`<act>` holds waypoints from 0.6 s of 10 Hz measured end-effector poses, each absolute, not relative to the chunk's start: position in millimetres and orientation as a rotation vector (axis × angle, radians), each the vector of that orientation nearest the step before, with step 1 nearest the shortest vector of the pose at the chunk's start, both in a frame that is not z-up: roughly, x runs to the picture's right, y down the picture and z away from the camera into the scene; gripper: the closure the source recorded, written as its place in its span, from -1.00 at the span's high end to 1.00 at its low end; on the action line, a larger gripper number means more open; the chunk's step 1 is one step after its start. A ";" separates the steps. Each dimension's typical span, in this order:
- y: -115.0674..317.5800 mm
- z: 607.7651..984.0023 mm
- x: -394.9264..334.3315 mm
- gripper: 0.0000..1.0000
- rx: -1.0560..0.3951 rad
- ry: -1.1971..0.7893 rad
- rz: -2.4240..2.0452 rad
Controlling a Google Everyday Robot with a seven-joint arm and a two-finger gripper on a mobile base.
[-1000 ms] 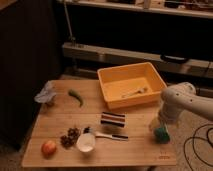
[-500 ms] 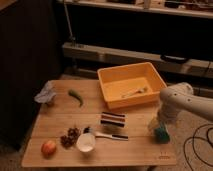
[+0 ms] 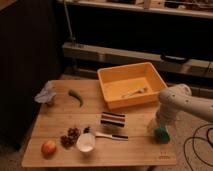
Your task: Wipe tray with sponge
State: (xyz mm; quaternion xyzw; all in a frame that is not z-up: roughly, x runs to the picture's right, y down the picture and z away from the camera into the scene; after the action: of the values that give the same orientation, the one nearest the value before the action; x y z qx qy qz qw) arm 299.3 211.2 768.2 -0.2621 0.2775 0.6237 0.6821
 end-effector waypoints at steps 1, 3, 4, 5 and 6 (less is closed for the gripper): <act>212.1 770.1 297.0 0.60 -0.592 0.622 1.395; 213.9 773.2 295.5 0.60 -0.595 0.625 1.392; 215.0 774.5 295.0 0.60 -0.598 0.627 1.391; 216.1 775.7 295.6 0.56 -0.598 0.631 1.391; 217.3 776.7 296.4 0.45 -0.599 0.633 1.393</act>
State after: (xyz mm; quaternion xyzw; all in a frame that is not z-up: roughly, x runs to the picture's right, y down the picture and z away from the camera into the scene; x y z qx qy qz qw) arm 296.4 217.3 776.7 -0.2671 0.2823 0.6206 0.6811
